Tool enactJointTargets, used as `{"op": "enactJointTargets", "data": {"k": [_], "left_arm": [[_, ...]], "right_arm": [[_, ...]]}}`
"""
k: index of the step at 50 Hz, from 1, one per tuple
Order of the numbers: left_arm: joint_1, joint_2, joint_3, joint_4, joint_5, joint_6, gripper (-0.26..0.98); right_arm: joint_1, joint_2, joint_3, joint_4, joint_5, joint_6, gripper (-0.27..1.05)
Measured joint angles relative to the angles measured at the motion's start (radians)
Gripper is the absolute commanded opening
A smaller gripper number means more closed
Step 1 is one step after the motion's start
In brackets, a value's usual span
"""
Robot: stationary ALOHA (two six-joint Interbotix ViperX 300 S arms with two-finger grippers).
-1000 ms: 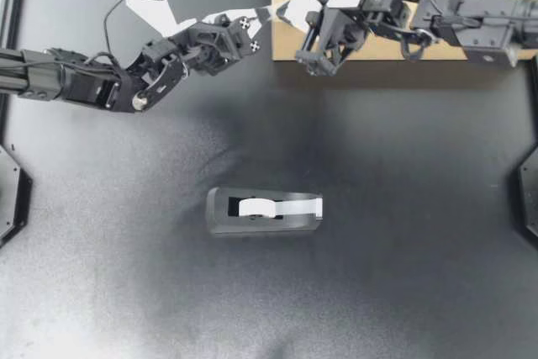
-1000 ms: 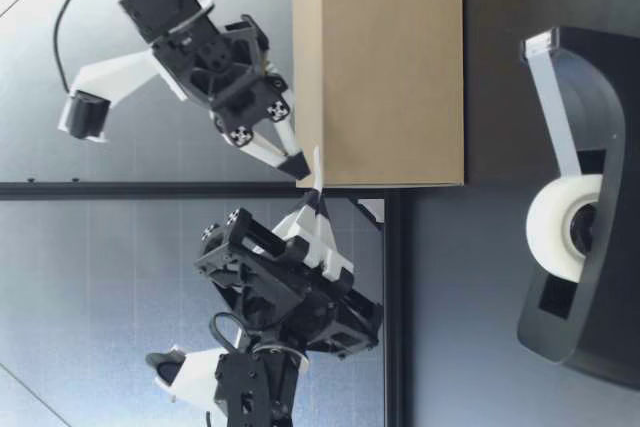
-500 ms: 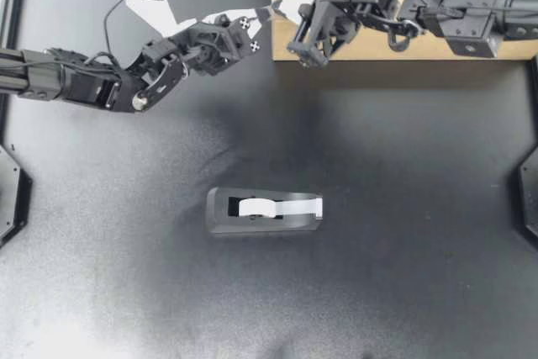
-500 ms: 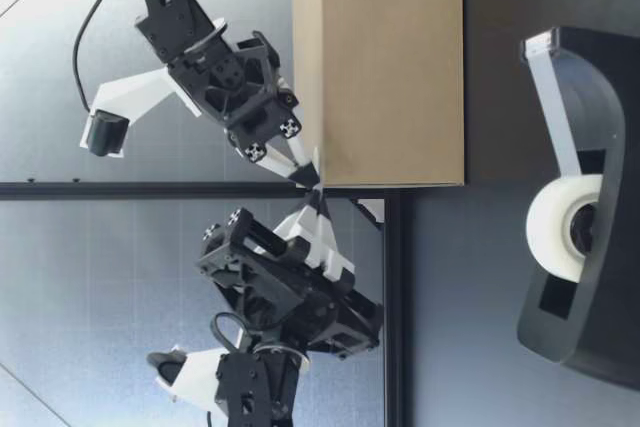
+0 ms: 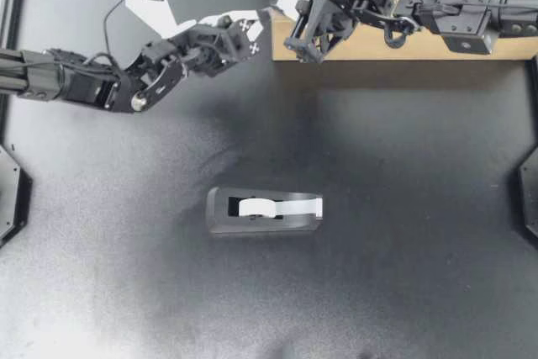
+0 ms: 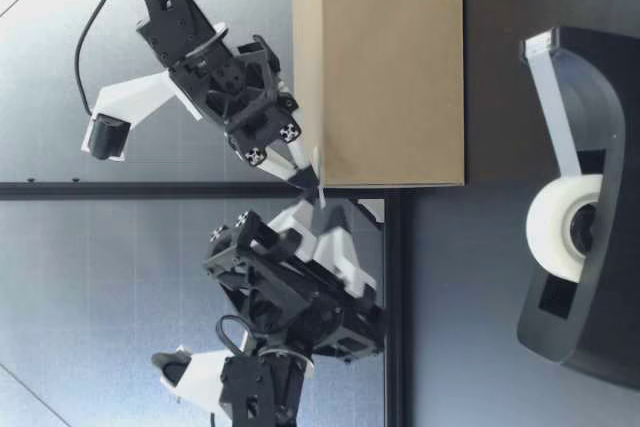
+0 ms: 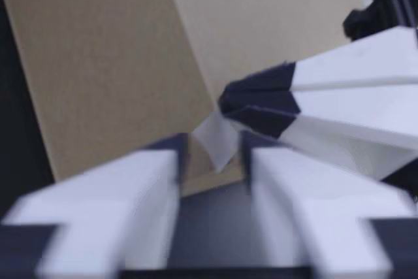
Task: Cut a small piece of tape from the tape dispenser then place it on the cardboard box's edge.
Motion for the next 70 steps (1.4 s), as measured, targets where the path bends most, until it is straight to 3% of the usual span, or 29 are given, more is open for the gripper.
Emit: {"op": "enactJointTargets", "data": {"k": [9, 17, 25, 43, 55, 64, 70], "left_arm": [[-0.011, -0.008, 0.034, 0.000, 0.002, 0.003, 0.43], [-0.057, -0.055, 0.106, 0.000, 0.003, 0.032, 0.43], [-0.112, -0.155, 0.190, 0.014, 0.021, 0.129, 0.42], [-0.241, -0.376, 0.261, 0.164, 0.075, 0.546, 0.42], [-0.307, -0.440, 0.265, 0.293, 0.091, 0.673, 0.42], [-0.337, -0.482, 0.273, 0.402, 0.091, 0.675, 0.42], [-0.341, -0.500, 0.276, 0.423, 0.091, 0.675, 0.42]], "right_arm": [[-0.002, 0.000, -0.008, -0.002, -0.002, 0.011, -0.10], [0.006, -0.051, -0.012, -0.002, -0.002, 0.017, -0.10], [0.089, -0.153, -0.002, 0.000, 0.005, 0.017, -0.10], [0.325, -0.364, 0.163, 0.014, -0.015, 0.098, -0.10], [0.466, -0.443, 0.270, 0.014, -0.100, 0.137, -0.10], [0.494, -0.480, 0.321, 0.015, -0.166, 0.173, -0.10], [0.494, -0.491, 0.344, 0.014, -0.207, 0.178, -0.10]]}}
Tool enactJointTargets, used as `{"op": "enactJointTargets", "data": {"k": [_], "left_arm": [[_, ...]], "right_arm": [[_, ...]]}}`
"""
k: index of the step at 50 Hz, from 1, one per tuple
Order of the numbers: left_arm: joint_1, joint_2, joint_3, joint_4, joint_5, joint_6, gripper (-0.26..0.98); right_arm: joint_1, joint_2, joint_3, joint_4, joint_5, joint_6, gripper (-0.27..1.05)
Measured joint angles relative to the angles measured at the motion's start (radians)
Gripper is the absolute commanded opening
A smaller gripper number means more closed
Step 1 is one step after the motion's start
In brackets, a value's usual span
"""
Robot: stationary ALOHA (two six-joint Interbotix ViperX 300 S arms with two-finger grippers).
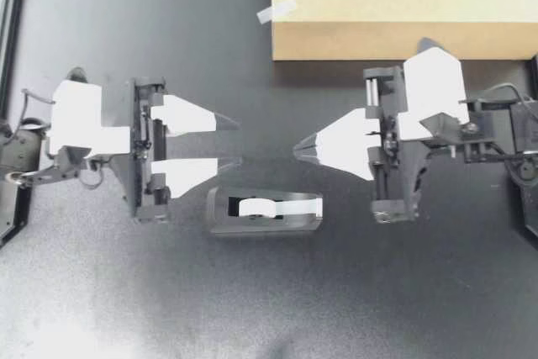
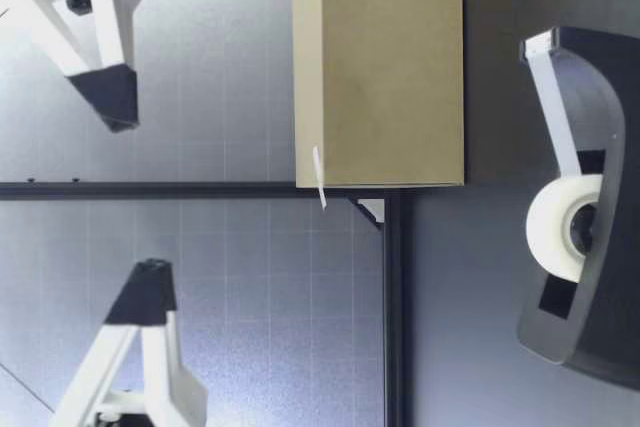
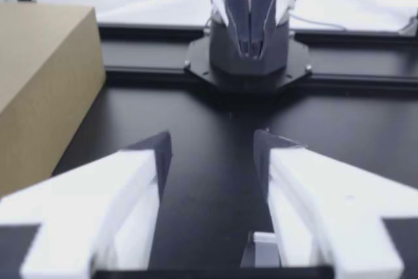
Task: Cut a small piece of tape from the tape dispenser then place it on the cardboard box's edge.
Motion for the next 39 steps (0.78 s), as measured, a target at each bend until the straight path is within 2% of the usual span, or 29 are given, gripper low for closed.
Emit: {"op": "enactJointTargets", "data": {"k": [22, 39], "left_arm": [[-0.002, -0.006, 0.006, 0.005, 0.002, 0.002, 0.42], [-0.002, -0.006, 0.005, 0.005, 0.002, 0.002, 0.42]], "right_arm": [[0.000, 0.000, 0.083, 0.002, -0.092, 0.000, -0.10], [0.000, -0.012, 0.087, 0.002, -0.137, 0.000, -0.10]]}}
